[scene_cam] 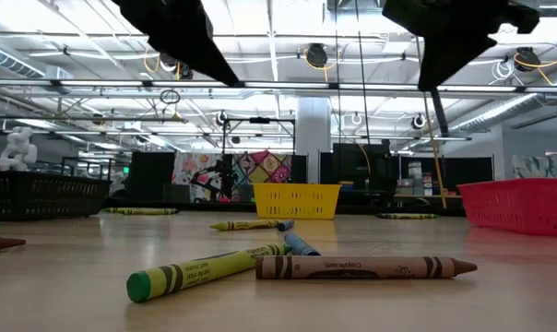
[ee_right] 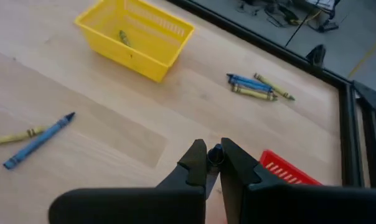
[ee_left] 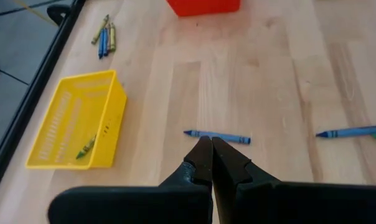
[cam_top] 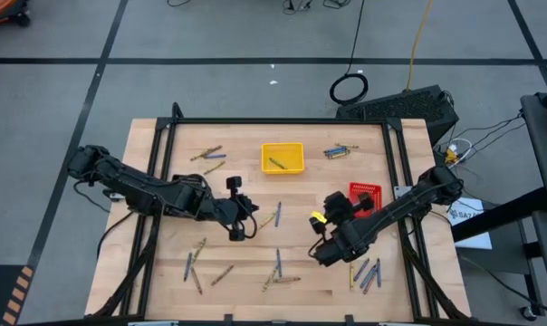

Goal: Sort crayons

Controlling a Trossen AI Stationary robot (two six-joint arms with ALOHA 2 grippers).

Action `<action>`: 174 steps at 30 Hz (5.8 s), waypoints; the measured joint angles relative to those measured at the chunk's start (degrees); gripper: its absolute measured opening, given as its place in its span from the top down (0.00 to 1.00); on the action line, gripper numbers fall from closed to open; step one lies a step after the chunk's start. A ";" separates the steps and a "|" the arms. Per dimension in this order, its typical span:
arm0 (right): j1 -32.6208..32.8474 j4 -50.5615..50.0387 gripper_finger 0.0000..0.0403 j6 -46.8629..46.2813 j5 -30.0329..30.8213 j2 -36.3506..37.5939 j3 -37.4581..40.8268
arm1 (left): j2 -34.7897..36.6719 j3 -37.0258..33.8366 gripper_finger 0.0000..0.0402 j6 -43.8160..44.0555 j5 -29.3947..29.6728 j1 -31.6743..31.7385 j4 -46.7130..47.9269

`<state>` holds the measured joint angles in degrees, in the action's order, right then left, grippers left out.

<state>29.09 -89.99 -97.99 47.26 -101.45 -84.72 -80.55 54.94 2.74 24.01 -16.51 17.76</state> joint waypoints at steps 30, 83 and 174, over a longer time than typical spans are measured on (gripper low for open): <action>-0.30 2.07 0.99 -10.97 -17.56 14.44 23.07 | 0.00 -0.04 1.00 1.42 0.31 0.04 5.34; -2.56 8.55 0.73 -18.34 -14.27 21.31 31.00 | 0.00 -0.04 1.00 -3.61 -1.60 3.33 5.81; -2.65 14.15 0.73 -1.60 -6.81 21.29 31.00 | -19.63 1.79 0.66 28.17 -17.72 6.78 -2.11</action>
<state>26.44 -75.83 -99.59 40.45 -80.16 -53.71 -100.18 56.73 30.91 6.29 -9.74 15.65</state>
